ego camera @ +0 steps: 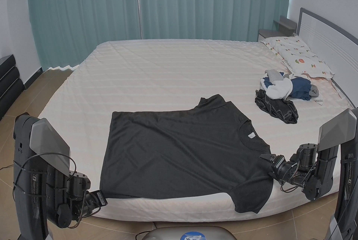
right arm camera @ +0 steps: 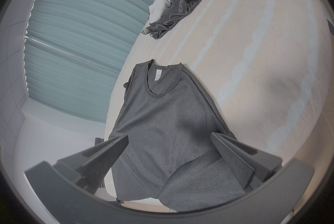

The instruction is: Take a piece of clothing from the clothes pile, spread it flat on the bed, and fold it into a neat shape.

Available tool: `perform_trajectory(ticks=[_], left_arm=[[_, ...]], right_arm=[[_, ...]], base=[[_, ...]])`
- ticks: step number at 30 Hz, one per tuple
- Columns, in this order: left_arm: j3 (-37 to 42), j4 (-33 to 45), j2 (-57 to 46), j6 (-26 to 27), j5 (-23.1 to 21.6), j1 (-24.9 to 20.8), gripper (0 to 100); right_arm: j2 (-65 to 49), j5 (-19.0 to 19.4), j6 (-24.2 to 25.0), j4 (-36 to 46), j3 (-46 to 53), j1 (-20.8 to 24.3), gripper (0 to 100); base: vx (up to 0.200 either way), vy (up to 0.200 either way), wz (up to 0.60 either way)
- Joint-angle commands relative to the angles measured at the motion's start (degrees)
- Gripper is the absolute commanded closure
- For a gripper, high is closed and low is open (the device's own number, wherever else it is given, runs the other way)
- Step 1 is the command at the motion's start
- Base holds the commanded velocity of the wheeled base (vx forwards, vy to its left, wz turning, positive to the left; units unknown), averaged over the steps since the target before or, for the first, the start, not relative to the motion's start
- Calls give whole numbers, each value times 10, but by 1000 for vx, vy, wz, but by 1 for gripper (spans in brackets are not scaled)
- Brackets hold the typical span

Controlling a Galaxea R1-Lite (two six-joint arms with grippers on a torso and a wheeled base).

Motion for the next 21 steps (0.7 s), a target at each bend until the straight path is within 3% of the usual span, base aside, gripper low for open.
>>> perform_trajectory(ticks=[1,6,9,11,12,13,15,16,21], left_arm=[[-1,-9,0,-1,0,5,0],[-5,-9,-22,-5,-18,39,0],[-3,-8,-78,-7,-116,79,0],[-3,-8,-78,-7,-116,79,0],[-16,-9,-82,-2,-185,98,0],[-31,-9,-81,-1,-212,103,0],[-31,-9,-81,-1,-212,103,0],[-51,-8,-68,7,-239,105,0],[-69,-7,-14,115,-258,102,0]], right_arm=[[0,0,0,-8,0,0,0],[1,0,0,-8,-2,0,0],[2,0,0,-8,-3,1,0],[2,0,0,-8,-3,1,0],[2,0,0,-8,-3,1,0],[2,0,0,-8,-3,1,0],[2,0,0,-8,-3,1,0],[2,0,0,-8,-3,1,0],[3,0,-1,-8,-4,1,0]], base=[[0,0,0],[0,0,0],[0,0,0],[0,0,0],[0,0,0],[0,0,0],[0,0,0],[0,0,0],[0,0,0]])
